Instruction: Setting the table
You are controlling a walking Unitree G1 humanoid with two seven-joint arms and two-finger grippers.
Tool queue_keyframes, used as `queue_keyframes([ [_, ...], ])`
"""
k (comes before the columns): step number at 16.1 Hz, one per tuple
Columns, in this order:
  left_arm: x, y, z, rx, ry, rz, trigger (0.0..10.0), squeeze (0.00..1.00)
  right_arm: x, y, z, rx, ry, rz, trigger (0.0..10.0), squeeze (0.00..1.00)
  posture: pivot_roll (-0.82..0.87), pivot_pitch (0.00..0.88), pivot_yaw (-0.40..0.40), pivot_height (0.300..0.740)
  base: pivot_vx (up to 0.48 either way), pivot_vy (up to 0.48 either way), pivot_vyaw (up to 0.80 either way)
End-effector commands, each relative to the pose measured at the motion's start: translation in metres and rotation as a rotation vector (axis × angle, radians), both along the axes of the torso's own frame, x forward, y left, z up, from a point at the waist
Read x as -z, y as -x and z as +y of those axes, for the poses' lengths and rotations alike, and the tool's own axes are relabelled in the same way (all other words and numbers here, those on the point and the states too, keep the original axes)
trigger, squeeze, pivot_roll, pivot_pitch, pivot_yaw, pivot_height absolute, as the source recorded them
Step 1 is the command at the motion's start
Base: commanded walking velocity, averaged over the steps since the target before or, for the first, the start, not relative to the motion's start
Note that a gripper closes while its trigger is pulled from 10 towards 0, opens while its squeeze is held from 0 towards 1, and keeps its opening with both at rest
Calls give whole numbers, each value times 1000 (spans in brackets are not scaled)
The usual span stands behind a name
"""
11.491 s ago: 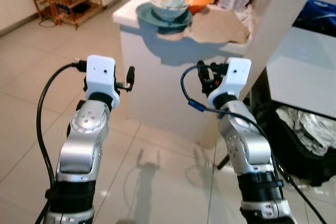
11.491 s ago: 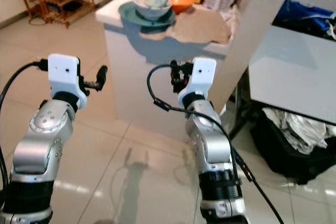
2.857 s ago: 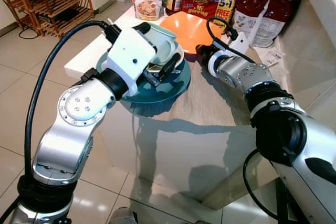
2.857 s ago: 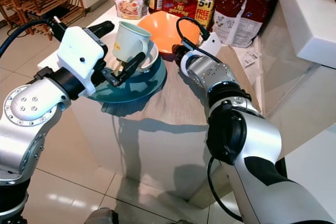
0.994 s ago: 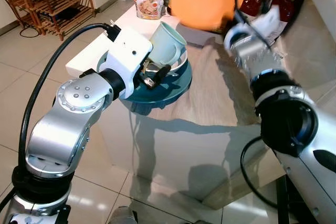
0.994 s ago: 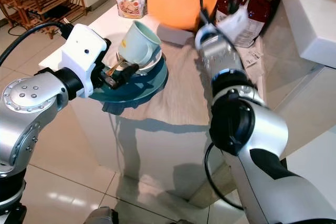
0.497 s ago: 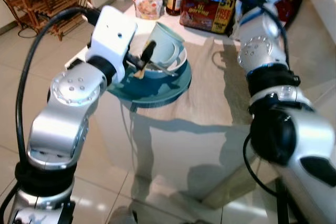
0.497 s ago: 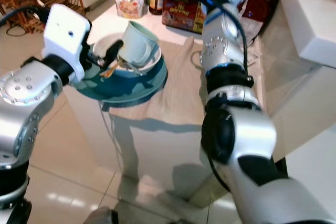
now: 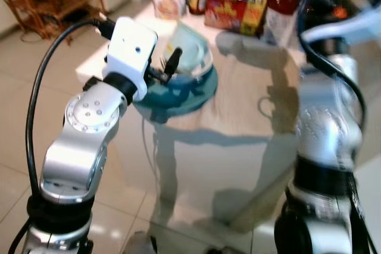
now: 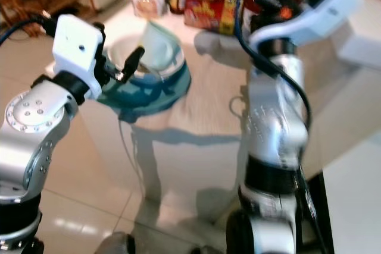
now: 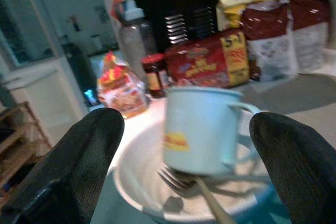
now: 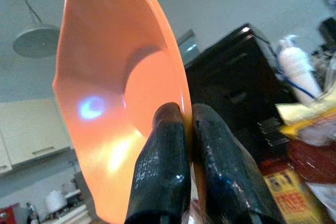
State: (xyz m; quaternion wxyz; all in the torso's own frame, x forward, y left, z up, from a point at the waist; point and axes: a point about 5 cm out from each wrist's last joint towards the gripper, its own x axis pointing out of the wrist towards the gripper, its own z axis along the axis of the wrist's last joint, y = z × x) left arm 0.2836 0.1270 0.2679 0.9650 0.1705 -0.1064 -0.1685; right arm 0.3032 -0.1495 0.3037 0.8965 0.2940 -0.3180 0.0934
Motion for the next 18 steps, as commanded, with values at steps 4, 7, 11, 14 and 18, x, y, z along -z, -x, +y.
queue_keyframes([
  [4,8,3,-2,1,7,3,10000,0,11,21,-2,-24,27,63,10000,0,89,47,-56,740,-471,0,0],
  [7,12,4,-3,5,3,8,10000,0,19,25,-6,-15,51,91,10000,0,87,50,-61,740,-424,0,0],
  [11,63,2,9,-69,59,120,10000,0,96,34,-20,50,194,349,10000,0,78,53,-57,740,0,0,0],
  [14,118,3,18,-118,31,234,10000,0,171,40,-17,-2,244,601,10000,0,78,49,-57,740,0,0,0],
  [18,163,2,24,-189,45,357,10000,0,230,41,-21,68,333,851,10000,0,81,50,-59,740,0,-240,0],
])
